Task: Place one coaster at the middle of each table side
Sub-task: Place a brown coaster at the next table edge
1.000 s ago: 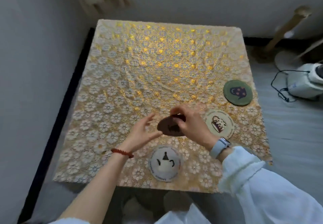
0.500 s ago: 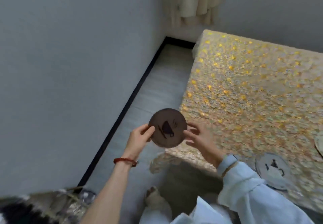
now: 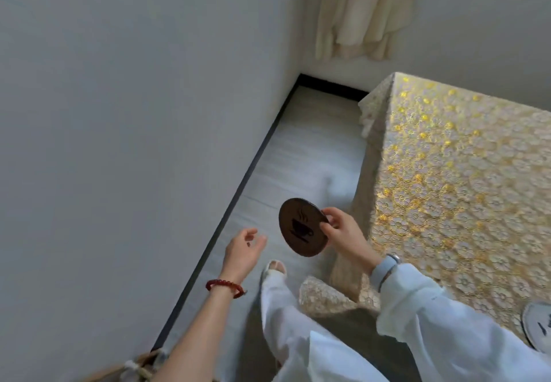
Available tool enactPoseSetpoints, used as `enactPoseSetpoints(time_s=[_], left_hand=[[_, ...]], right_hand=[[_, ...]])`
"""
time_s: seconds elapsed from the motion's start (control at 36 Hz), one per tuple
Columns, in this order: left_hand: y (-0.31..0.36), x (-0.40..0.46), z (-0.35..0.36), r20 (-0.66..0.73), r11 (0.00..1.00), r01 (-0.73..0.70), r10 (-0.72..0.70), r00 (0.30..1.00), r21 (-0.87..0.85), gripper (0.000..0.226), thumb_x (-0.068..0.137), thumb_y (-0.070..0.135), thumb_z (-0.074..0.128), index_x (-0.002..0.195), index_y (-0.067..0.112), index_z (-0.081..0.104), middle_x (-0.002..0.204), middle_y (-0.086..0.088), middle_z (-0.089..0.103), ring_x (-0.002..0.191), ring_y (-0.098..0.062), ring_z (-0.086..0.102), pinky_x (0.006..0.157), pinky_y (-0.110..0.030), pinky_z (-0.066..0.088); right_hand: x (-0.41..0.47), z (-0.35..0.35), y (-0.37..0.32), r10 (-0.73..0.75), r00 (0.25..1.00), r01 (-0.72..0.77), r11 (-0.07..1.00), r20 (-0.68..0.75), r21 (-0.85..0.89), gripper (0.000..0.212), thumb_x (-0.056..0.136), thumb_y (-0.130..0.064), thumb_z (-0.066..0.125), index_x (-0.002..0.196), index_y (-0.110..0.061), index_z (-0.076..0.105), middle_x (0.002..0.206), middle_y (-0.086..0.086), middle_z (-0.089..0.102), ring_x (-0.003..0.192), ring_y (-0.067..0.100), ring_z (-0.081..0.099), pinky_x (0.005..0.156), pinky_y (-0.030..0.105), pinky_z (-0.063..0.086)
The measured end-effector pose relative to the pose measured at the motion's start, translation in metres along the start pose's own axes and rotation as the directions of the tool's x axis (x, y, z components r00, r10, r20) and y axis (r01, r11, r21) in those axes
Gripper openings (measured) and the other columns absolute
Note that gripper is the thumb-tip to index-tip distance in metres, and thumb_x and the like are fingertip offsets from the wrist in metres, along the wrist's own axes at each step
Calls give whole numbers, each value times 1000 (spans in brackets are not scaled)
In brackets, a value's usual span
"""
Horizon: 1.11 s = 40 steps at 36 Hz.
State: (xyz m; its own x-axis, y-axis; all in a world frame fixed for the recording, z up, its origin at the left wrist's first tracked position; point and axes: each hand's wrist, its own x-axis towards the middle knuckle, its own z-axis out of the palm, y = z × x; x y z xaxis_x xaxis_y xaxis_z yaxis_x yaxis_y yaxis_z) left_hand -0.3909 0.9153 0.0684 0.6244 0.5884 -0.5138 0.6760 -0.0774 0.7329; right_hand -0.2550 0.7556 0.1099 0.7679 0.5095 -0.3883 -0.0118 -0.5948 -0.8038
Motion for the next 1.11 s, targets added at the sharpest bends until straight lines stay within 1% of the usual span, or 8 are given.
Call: enactPoseSetpoints(time_s=[0.14, 0.25, 0.36, 0.47, 0.58, 0.75, 0.92, 1.11], left_hand=[[46, 63, -18, 33, 858, -283, 299, 954, 428, 40, 86, 31, 51, 123, 16, 48, 131, -11, 47, 118, -28, 45, 99, -39, 38], [94, 116, -27, 196, 662, -431, 401, 895, 613, 43, 87, 31, 47, 127, 16, 42, 137, -9, 41, 123, -28, 38, 100, -41, 34], [144, 158, -21, 282, 600, -540, 473, 835, 590, 41, 88, 29, 46, 126, 15, 44, 135, -8, 44, 121, -27, 40, 99, -41, 35], [178, 185, 1, 440, 505, -646, 475, 762, 572, 42, 88, 30, 46, 127, 16, 42, 135, -7, 43, 124, -24, 39, 102, -43, 36], [206, 213, 30, 636, 372, -764, 424, 645, 526, 43, 89, 29, 47, 129, 15, 40, 136, -8, 42, 127, -23, 37, 106, -40, 34], [262, 253, 87, 818, 202, -901, 379, 433, 384, 42, 89, 28, 46, 128, 14, 42, 133, -9, 45, 123, -25, 41, 103, -42, 37], [305, 277, 132, 917, 68, -977, 337, 212, 201, 41, 89, 28, 46, 128, 12, 43, 133, -10, 47, 121, -25, 43, 102, -40, 40], [326, 292, 180, 983, -43, -995, 168, 77, 85, 42, 90, 26, 46, 129, 10, 41, 133, -13, 46, 121, -28, 43, 103, -42, 38]], right_hand=[[63, -12, -23, 50, 984, -43, 998, -172, 47, 22, 84, -5, 48, 103, -9, 58, 83, 7, 64, 81, 30, 63, 79, 46, 52], [103, -23, -39, 132, 941, -82, 982, -312, 167, 22, 81, -4, 49, 100, -11, 59, 94, 14, 66, 78, 25, 60, 73, 36, 50], [121, -39, -43, 222, 885, -106, 952, -410, 285, 22, 81, -1, 49, 100, -7, 59, 94, 17, 66, 84, 32, 62, 78, 48, 52], [123, -65, -30, 291, 806, -119, 933, -516, 340, 23, 84, -1, 47, 105, -6, 56, 100, 16, 62, 89, 24, 57, 80, 42, 50], [118, -91, -9, 451, 648, -165, 870, -614, 465, 22, 87, -4, 47, 107, -6, 55, 103, 16, 62, 95, 29, 58, 85, 46, 50], [113, -109, 11, 618, 370, -164, 778, -694, 606, 24, 89, -7, 46, 111, -10, 54, 95, 6, 57, 86, 21, 55, 74, 36, 50], [124, -113, 17, 713, 137, -173, 700, -687, 693, 23, 88, -6, 47, 110, -5, 54, 105, 13, 59, 94, 26, 54, 80, 39, 48], [146, -120, 26, 788, 26, -73, 615, -615, 785, 30, 89, -5, 46, 118, -2, 49, 111, 14, 57, 100, 25, 53, 78, 32, 45]])
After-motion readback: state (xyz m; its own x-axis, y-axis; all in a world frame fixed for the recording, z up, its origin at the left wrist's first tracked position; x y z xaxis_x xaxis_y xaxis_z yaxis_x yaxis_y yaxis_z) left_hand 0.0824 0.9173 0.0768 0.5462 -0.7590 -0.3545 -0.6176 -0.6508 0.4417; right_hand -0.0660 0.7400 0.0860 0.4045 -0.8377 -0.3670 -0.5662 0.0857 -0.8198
